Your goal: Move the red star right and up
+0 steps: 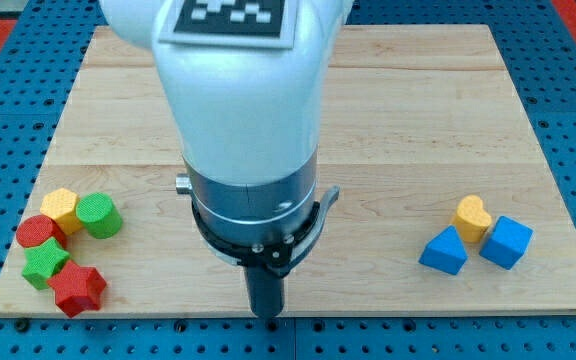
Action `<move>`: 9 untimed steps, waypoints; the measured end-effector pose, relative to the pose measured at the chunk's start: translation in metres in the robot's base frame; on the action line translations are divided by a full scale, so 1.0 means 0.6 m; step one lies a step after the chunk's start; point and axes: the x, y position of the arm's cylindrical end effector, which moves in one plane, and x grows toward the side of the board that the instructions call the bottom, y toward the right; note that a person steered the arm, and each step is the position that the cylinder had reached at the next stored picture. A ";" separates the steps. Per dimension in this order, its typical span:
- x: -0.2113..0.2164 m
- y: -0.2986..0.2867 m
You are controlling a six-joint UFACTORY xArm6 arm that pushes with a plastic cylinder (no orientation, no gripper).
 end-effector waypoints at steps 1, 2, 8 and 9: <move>0.004 -0.007; 0.002 -0.123; -0.059 -0.432; 0.001 -0.427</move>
